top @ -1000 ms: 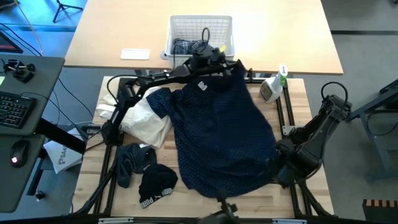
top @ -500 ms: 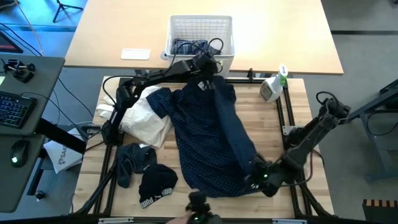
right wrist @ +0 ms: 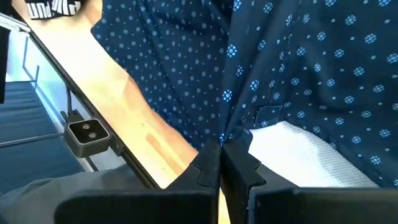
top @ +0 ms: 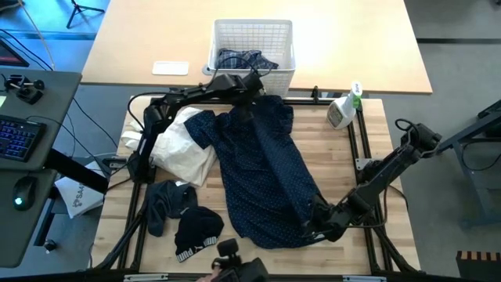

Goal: Fold laundry
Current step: Fold the navy blue polo shirt

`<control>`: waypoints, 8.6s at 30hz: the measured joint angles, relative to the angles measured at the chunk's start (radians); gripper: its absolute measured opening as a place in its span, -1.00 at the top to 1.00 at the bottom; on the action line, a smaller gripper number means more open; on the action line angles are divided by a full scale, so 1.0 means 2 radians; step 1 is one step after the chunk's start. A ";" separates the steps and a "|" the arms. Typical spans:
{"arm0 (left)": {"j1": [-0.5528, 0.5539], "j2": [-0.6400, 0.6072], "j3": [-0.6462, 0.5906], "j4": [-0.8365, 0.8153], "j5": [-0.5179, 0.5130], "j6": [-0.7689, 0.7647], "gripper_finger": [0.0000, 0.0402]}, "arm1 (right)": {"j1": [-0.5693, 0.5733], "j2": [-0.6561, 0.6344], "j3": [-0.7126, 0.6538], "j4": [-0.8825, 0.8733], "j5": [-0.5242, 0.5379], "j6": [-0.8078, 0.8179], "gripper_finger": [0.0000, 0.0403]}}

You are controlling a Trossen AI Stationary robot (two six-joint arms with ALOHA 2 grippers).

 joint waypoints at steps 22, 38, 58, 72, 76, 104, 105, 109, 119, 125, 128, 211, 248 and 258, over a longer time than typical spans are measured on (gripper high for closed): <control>0.028 -0.013 -0.026 -0.149 0.069 -0.075 0.43 | 0.002 -0.036 0.000 -0.020 -0.027 -0.069 0.04; -0.063 -0.017 -0.026 0.090 0.099 -0.084 0.14 | 0.006 -0.132 0.000 -0.186 0.074 0.016 -0.02; -0.087 -0.003 -0.022 0.090 0.108 -0.118 0.14 | 0.000 -0.134 0.000 -0.166 0.027 0.017 -0.02; -0.087 -0.003 -0.022 0.090 0.108 -0.121 0.14 | 0.000 -0.134 0.000 -0.166 0.027 0.017 -0.02; -0.087 -0.003 -0.022 0.091 0.108 -0.121 0.14 | 0.000 -0.134 0.000 -0.166 0.027 0.017 -0.02; -0.010 0.019 0.024 0.070 0.173 -0.257 0.14 | -0.008 -0.134 0.000 -0.170 0.077 -0.026 -0.02; -0.010 0.025 0.024 0.071 0.173 -0.257 0.14 | -0.008 -0.134 0.000 -0.171 0.078 -0.026 -0.02; -0.010 0.038 0.023 0.086 0.173 -0.276 0.14 | -0.011 -0.134 0.000 -0.165 0.078 -0.026 -0.02; -0.017 0.074 0.023 0.105 0.163 -0.291 0.15 | -0.013 -0.134 0.000 -0.155 0.077 -0.026 -0.02; -0.024 0.088 0.023 0.089 0.160 -0.259 0.52 | -0.013 -0.134 0.000 -0.155 0.077 -0.026 -0.02; -0.028 0.083 0.024 0.093 0.159 -0.223 0.89 | -0.013 -0.134 0.000 -0.151 0.077 -0.012 -0.02; -0.084 -0.024 -0.021 0.016 0.075 -0.106 0.56 | 0.120 0.009 -0.136 0.062 -0.072 0.205 1.00; -0.084 0.068 -0.002 0.188 0.078 -0.180 0.98 | 0.128 0.009 -0.137 0.073 -0.064 0.209 1.00; -0.124 -0.058 0.003 0.216 -0.009 -0.121 1.00 | 0.128 0.008 -0.137 0.073 -0.055 0.210 1.00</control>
